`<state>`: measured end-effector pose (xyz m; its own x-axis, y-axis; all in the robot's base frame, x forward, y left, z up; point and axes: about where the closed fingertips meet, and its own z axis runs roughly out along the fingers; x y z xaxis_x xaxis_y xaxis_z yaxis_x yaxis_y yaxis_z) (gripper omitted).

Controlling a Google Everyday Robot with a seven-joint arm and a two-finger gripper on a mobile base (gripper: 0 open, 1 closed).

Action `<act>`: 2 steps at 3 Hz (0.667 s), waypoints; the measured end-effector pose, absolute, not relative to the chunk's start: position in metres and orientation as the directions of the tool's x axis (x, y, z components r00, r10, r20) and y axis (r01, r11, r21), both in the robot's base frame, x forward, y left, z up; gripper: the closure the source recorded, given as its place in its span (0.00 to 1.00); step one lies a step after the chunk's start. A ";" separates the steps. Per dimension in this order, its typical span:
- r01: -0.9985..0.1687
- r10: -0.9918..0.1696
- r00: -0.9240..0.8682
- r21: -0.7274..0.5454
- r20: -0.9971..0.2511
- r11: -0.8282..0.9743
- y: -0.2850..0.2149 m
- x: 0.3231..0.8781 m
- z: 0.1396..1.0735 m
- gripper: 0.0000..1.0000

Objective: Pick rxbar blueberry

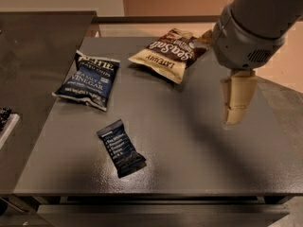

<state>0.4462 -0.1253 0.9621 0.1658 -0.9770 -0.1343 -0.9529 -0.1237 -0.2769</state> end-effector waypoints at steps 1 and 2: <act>-0.915 -0.937 0.333 -0.276 -0.104 -0.295 -0.089 0.443 0.950 0.00; -0.849 -0.869 0.489 -0.268 -0.070 -0.456 -0.060 0.440 0.939 0.00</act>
Offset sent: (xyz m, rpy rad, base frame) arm -0.0099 0.0995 -0.0428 -0.1125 -0.0003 0.5695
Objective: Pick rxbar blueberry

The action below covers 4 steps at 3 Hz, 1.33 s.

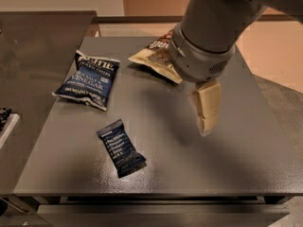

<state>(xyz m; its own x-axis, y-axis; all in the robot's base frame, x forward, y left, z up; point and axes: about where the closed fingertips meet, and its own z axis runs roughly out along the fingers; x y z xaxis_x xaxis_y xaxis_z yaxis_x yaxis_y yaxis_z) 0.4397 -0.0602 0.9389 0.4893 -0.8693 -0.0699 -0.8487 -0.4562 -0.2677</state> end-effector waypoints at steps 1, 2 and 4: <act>-0.762 -0.781 0.624 -0.249 -0.037 -0.597 -0.034 0.437 0.927 0.00; -0.660 -0.675 0.737 -0.230 -0.020 -0.715 -0.010 0.437 0.916 0.00; -0.445 -0.452 0.892 -0.200 -0.011 -0.873 0.022 0.439 0.899 0.00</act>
Offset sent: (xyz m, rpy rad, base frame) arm -0.0009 0.0750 -0.0397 -0.0982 0.0148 0.5126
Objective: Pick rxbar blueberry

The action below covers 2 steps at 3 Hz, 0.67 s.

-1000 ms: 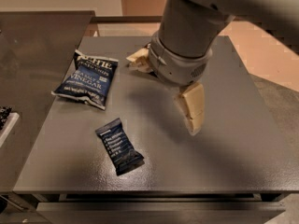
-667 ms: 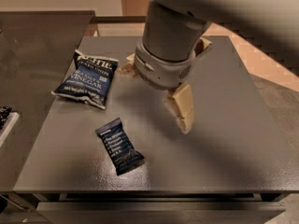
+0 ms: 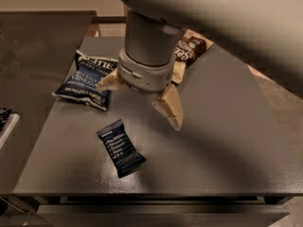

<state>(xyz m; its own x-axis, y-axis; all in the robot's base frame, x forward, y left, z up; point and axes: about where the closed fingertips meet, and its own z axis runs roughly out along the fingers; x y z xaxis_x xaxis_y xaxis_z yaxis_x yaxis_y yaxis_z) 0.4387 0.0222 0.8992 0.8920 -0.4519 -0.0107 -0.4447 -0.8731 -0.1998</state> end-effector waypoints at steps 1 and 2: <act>-0.354 -0.355 0.935 -0.176 -0.028 -0.919 0.033 0.435 0.887 0.00; -0.270 -0.266 0.963 -0.150 -0.046 -0.951 0.044 0.425 0.874 0.00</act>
Offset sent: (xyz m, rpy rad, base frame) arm -0.0243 0.0314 -0.0472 -0.0672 0.1042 0.3168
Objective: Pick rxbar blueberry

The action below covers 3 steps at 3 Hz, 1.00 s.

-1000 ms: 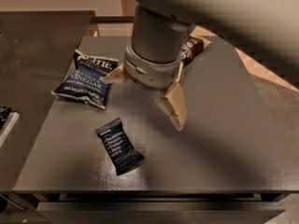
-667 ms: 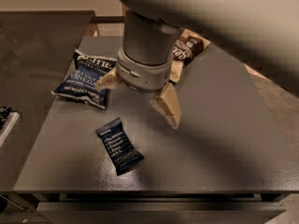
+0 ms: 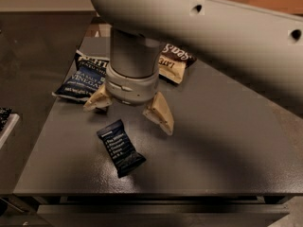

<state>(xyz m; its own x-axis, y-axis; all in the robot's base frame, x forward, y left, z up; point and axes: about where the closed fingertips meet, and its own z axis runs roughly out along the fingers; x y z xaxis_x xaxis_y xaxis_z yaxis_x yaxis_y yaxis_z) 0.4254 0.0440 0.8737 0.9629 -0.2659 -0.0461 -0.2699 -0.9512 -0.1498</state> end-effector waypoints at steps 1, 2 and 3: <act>-0.198 -0.192 0.980 -0.123 -0.057 -0.972 0.049 0.417 0.862 0.00; -0.150 -0.144 0.988 -0.106 -0.064 -0.983 0.052 0.414 0.849 0.00; -0.114 -0.106 0.991 -0.104 -0.079 -0.988 0.054 0.413 0.840 0.00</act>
Offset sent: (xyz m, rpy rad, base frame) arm -0.0144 0.0094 -0.0423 -0.0647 0.0497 0.1910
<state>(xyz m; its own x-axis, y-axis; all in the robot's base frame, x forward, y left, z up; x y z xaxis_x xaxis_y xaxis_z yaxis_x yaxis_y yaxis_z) 0.4126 0.0540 0.8401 0.9912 -0.1061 -0.0791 -0.1140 -0.9880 -0.1044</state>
